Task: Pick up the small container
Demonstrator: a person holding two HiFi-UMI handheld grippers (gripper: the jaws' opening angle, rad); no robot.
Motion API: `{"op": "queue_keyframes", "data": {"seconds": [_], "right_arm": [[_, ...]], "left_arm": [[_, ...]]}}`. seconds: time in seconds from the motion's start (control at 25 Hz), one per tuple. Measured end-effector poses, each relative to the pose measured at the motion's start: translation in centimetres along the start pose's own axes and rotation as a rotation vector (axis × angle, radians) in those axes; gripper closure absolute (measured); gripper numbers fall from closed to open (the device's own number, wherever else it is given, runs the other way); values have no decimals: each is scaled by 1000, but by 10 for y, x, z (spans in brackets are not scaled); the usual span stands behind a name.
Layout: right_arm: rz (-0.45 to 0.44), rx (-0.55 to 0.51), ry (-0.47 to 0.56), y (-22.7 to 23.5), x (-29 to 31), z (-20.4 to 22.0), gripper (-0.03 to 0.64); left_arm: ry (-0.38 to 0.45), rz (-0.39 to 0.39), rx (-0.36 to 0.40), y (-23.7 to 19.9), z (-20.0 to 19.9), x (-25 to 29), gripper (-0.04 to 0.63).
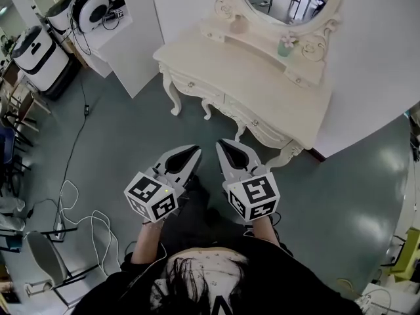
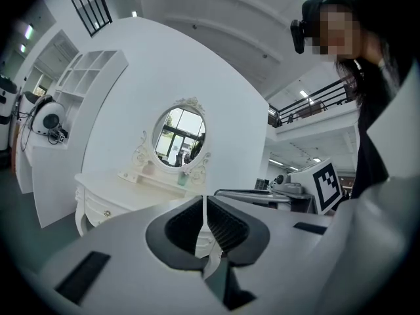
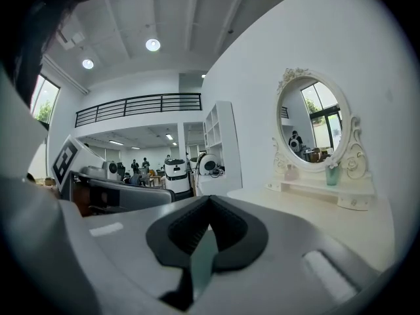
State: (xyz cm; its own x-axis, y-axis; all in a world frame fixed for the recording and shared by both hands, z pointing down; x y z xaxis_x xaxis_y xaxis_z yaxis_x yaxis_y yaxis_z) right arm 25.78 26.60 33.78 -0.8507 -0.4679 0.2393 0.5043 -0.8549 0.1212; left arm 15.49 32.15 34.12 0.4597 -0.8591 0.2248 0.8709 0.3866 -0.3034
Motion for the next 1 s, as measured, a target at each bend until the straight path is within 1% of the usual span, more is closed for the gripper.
{"op": "queue_keyframes", "data": {"seconds": [0.2,0.4,0.8,1.0], "right_arm": [[7,7,-11,7,18,-2,607],[20,11,-26,20,50,-5,607],[62,22,-87,53,146,-26,607],[83,27,-103,63,195,-41,607]], "left_arm": [[-17,16,-2,-14,-2,9,594],[-32,36,3,-44,-9,26,594],[-67,58,7,-144,-46,65,594],[-83,88,6,-189,-63,76,594]]}}
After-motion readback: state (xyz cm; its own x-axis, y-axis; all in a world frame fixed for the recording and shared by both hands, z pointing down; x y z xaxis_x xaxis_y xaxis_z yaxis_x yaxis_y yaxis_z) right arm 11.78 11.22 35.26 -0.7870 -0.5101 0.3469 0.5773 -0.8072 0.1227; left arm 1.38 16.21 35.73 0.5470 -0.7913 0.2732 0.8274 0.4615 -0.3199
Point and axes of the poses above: the fingertips, and each gripper's own axes: x forward along the fingers, y to its right, z out of its underside, the point moved 5 cm from there along -x, backward along the fingers, and after that the axes turned 6 degrees about -y, right-handed, at the moved point
